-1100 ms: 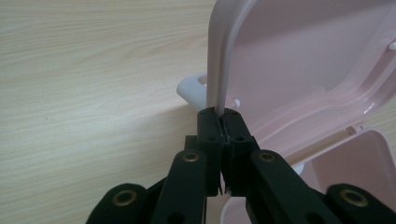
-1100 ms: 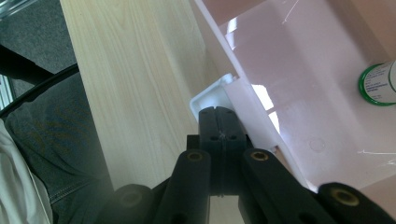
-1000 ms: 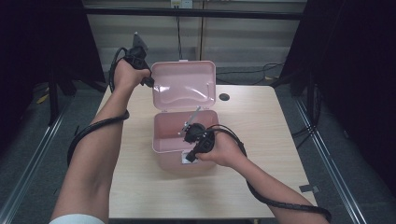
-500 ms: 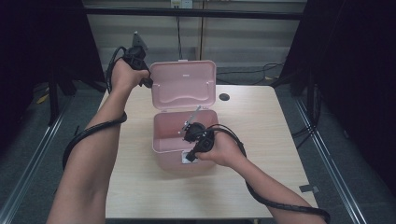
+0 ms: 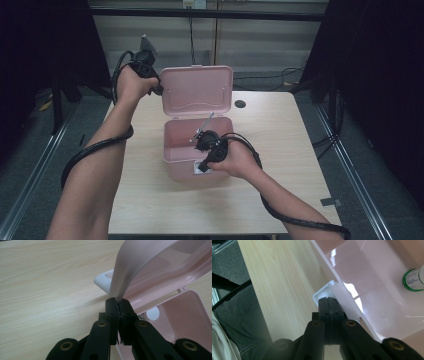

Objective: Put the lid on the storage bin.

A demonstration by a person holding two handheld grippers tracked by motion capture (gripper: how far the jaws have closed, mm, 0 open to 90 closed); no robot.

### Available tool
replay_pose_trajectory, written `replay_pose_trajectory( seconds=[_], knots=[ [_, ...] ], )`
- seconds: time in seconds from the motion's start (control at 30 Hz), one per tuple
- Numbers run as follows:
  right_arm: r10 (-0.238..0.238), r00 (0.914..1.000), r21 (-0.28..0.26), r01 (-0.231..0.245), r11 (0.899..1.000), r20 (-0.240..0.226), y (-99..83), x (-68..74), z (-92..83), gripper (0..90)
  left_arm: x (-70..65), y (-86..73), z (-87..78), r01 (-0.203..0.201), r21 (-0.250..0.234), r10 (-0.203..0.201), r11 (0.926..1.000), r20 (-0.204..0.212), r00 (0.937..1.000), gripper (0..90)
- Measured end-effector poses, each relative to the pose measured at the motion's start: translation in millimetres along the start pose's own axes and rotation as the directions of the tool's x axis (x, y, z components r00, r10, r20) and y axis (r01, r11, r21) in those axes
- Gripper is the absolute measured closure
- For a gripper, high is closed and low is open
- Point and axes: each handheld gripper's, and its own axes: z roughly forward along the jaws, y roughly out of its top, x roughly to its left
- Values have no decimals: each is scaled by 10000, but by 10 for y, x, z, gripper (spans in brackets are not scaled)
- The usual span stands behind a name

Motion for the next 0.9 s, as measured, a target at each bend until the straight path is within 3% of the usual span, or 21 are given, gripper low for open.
replay_pose_trajectory(
  seconds=[0.9],
  knots=[
    [227, 9997, 20, -227, 9997, 70, 47, -8, 13, 900, -48, -214, -105, -235, -272, 240, 9994, 189, 9995, 865]
  ],
)
